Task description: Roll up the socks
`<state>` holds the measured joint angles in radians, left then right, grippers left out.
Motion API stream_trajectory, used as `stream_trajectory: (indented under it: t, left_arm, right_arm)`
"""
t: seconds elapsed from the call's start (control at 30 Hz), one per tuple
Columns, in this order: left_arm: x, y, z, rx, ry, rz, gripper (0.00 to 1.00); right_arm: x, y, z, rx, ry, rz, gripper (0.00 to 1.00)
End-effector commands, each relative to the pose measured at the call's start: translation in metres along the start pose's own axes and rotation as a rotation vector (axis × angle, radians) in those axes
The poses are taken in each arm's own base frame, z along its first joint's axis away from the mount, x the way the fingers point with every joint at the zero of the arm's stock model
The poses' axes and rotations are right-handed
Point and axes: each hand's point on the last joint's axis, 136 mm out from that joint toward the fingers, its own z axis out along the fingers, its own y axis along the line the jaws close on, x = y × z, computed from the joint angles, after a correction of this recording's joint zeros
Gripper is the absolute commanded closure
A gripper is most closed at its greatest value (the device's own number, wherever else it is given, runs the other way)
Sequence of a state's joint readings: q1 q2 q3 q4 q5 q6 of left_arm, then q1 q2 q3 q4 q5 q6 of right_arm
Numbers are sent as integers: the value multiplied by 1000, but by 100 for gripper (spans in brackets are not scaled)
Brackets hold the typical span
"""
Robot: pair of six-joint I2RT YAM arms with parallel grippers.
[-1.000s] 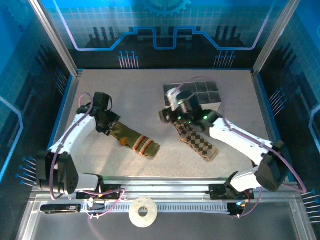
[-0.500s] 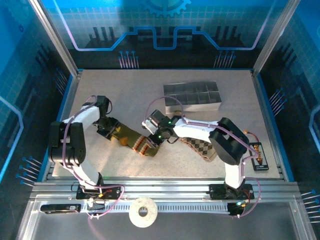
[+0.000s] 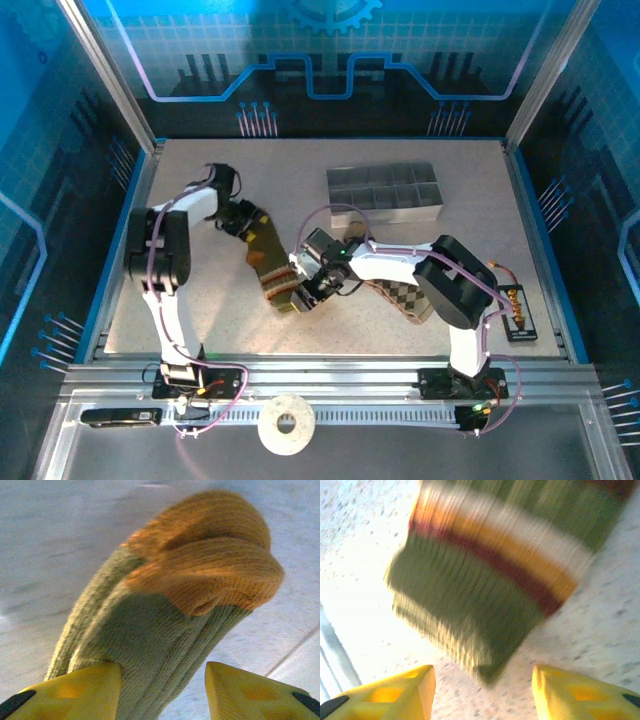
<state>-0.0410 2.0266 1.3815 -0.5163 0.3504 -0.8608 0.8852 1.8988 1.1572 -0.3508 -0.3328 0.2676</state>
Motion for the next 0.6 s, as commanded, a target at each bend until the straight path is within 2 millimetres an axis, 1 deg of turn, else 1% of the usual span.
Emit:
stream_trajectory:
  t: [0.0,0.07,0.13,0.17,0.2,0.27,0.3,0.33,0.37,0.4,0.47,0.57]
  left_arm:
    - [15,-37,7,76,70,90,52]
    - [18,-46,-2,89,57,94,51]
    - [20,-51,-20,95,19,99,49]
    - [21,-53,-33,93,-6,103,48]
    - [23,-54,-47,86,-29,104,48]
    - [30,-48,-68,60,-59,86,46]
    - [36,-43,-77,52,-64,71,46]
    - [42,-38,-84,43,-64,60,47]
    - [51,-30,-91,34,-63,49,48]
    - [61,-22,-96,23,-59,40,49]
    - [78,0,-103,-2,-46,12,50]
    - [105,36,-107,-23,-16,-46,51]
  right_arm:
    - [-3,21,-20,-28,-41,-21,43]
    - [-10,13,-37,46,-99,-76,38]
    - [-15,11,-55,122,-161,-205,32]
    - [-16,15,-62,161,-195,-317,28]
    - [-13,18,-64,203,-221,-452,26]
    - [-9,23,-65,293,-269,-711,21]
    - [-6,23,-61,335,-282,-831,17]
    - [-4,23,-58,365,-287,-928,16]
    - [-7,23,-55,400,-291,-1012,15]
    - [-14,24,-54,435,-297,-1070,15]
    - [-25,25,-48,473,-277,-1143,15]
    - [-45,28,-37,518,-285,-1210,16]
